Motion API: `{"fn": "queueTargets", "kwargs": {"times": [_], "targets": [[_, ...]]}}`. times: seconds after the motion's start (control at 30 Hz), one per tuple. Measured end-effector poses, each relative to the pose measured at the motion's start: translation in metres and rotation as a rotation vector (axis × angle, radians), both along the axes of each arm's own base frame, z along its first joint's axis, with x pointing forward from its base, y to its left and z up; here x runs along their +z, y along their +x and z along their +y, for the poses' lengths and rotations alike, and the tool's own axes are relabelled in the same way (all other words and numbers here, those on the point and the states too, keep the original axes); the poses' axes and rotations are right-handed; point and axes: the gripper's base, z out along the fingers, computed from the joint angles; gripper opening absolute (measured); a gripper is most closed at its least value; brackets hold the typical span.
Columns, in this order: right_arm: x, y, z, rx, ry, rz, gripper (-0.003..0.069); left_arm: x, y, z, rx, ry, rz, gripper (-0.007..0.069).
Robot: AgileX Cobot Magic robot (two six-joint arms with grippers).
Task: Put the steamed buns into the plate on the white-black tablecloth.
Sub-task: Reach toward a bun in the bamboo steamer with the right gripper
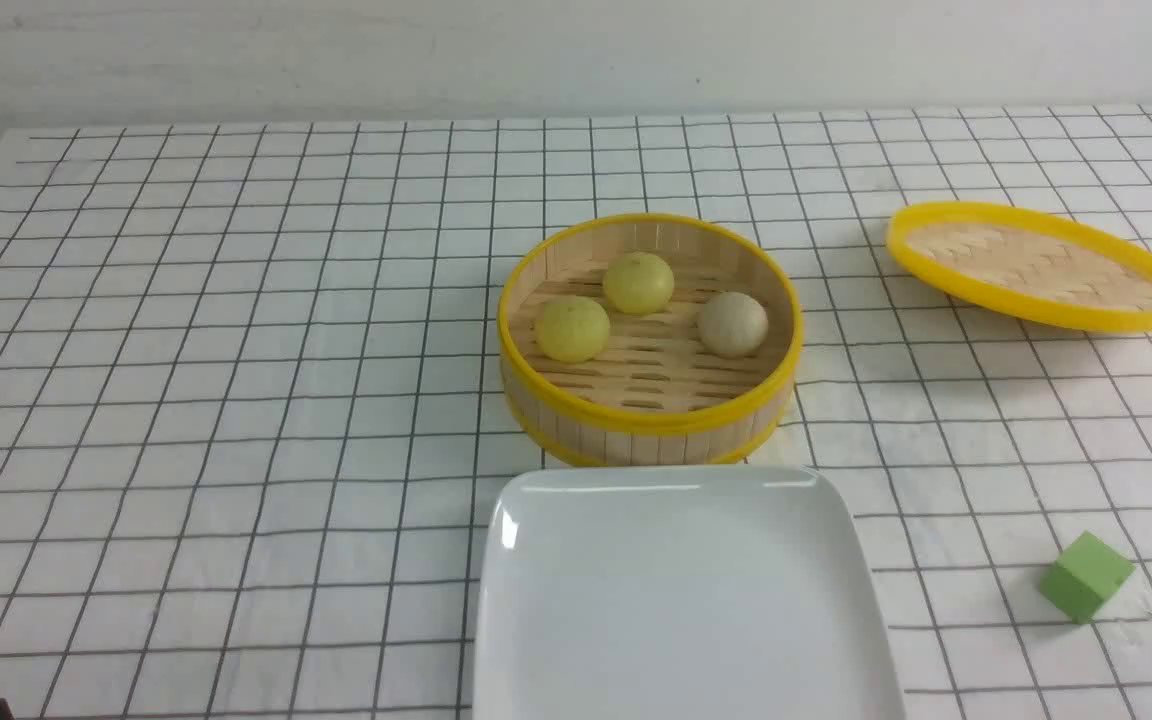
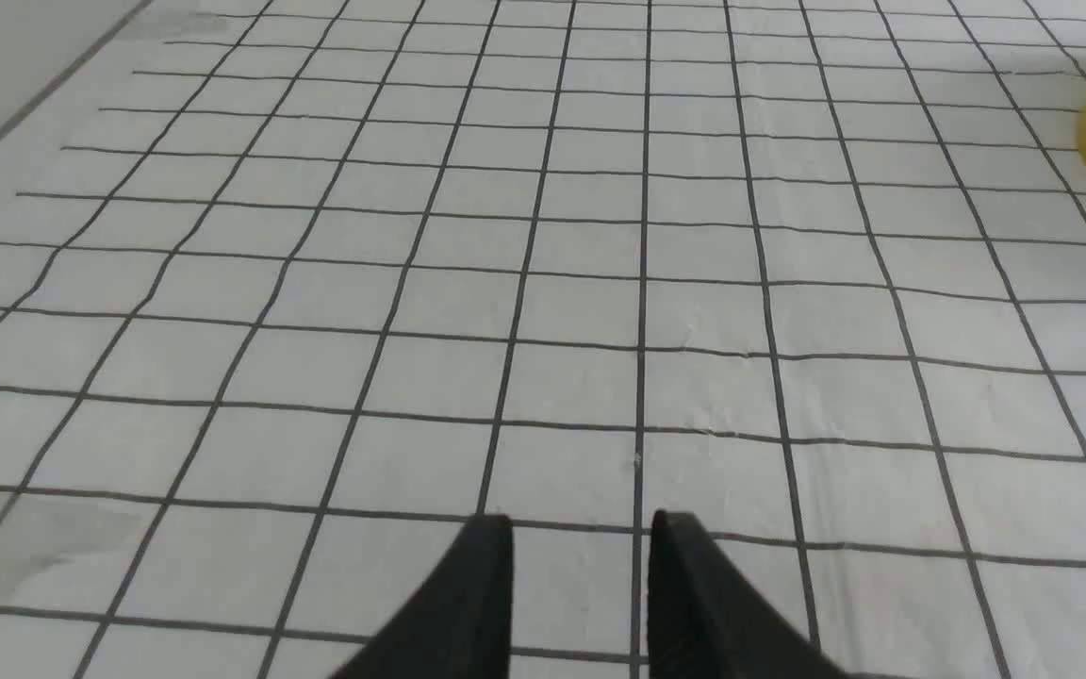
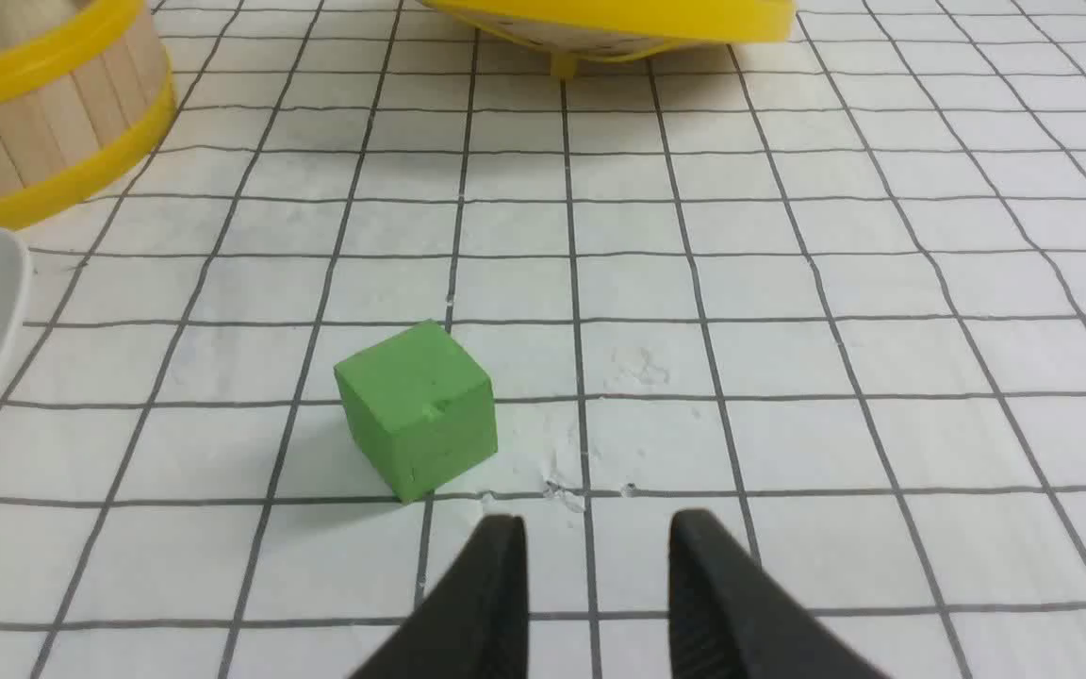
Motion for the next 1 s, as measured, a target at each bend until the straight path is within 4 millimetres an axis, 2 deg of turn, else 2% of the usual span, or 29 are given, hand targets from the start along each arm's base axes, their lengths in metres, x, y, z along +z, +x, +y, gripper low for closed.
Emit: {"fn": "queueTargets", "kwargs": {"times": [0.9, 1.0], "targets": [[0.0000, 0.0000, 0.0000, 0.000, -0.001, 0.000, 0.0239, 0.0000, 0.0000, 0.0000, 0.000, 0.000, 0.000, 0.0241], [0.0010, 0.0007, -0.0017, 0.001, -0.065, -0.019, 0.0239, 0.0000, 0.0000, 0.0000, 0.000, 0.000, 0.000, 0.0241]]}}
